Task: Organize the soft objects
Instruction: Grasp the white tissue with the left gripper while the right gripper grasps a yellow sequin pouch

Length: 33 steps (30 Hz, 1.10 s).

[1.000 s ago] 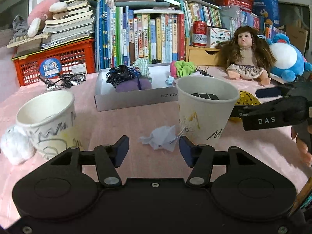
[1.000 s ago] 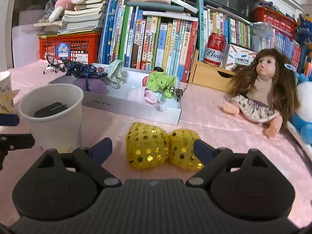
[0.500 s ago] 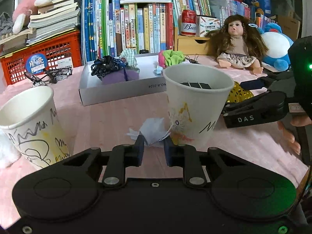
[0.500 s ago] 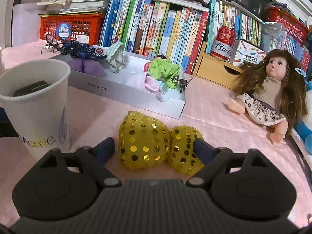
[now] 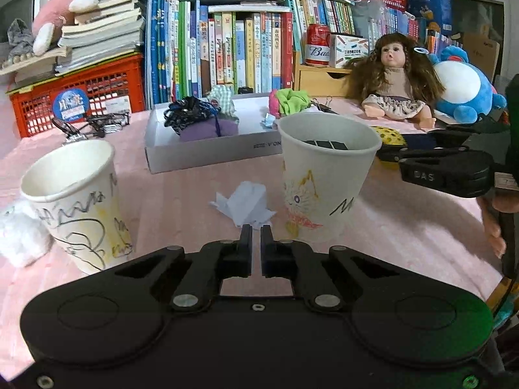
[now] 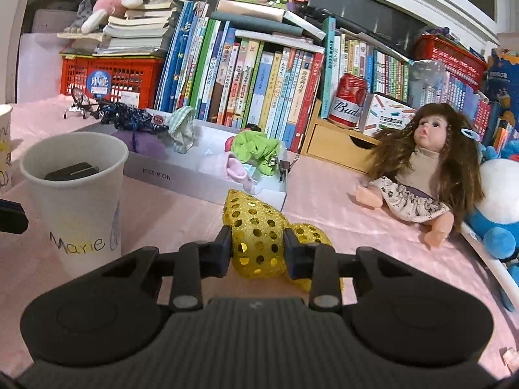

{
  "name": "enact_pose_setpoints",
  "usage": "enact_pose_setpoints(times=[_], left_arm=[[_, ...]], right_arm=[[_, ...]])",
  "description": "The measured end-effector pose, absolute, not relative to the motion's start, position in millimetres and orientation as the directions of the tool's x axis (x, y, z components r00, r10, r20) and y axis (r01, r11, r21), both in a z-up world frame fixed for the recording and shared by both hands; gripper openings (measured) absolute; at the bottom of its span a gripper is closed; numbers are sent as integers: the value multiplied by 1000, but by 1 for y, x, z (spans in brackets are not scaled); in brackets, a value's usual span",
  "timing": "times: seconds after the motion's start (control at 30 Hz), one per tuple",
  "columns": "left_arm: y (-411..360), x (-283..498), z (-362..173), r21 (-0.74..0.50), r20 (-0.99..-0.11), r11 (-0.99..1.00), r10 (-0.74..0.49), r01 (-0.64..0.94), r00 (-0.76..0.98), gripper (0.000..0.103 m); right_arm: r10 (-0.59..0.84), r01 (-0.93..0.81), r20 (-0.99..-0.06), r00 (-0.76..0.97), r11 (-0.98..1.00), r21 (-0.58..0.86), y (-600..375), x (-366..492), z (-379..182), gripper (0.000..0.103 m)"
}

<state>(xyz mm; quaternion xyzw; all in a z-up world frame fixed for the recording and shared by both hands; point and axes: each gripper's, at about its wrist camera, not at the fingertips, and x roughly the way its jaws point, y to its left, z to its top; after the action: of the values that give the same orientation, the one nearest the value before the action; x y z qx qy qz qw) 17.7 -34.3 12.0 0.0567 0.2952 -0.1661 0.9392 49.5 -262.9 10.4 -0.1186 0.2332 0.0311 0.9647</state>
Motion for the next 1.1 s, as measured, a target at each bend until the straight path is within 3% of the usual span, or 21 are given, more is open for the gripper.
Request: enact_pose_setpoints(times=[0.17, 0.23, 0.4, 0.5, 0.67, 0.83, 0.97, 1.03, 1.1], left_arm=[[-32, 22, 13, 18, -546, 954, -242, 300, 802, 22], [-31, 25, 13, 5, -521, 960, -237, 281, 820, 55], [-30, 38, 10, -41, -493, 973, -216, 225, 843, 67], [-29, 47, 5, -82, -499, 975, -221, 208, 838, 68], [-28, 57, -3, -118, -514, 973, -232, 200, 826, 65], [-29, 57, -6, -149, -530, 961, -277, 233, 802, 43], [-32, 54, -3, -134, -531, 964, -266, 230, 805, 37], [-31, 52, 0, -134, -528, 964, -265, 229, 807, 28], [-31, 51, 3, -134, -530, 964, -265, 229, 805, 12]], right_arm=[[11, -107, -450, 893, 976, -189, -266, 39, 16, 36], [13, -111, -453, 892, 976, -190, -267, 36, 17, 37], [9, -102, -466, 885, 979, -176, -270, 34, 14, 38], [8, -98, -471, 882, 981, -167, -271, 33, 12, 38], [11, -108, -475, 880, 978, -178, -269, 32, 11, 39], [13, -110, -475, 880, 978, -176, -269, 32, 12, 39], [14, -109, -469, 883, 978, -176, -267, 30, 13, 38], [18, -109, -463, 886, 979, -171, -268, 30, 15, 38], [20, -108, -456, 890, 980, -168, -268, 29, 17, 38]])
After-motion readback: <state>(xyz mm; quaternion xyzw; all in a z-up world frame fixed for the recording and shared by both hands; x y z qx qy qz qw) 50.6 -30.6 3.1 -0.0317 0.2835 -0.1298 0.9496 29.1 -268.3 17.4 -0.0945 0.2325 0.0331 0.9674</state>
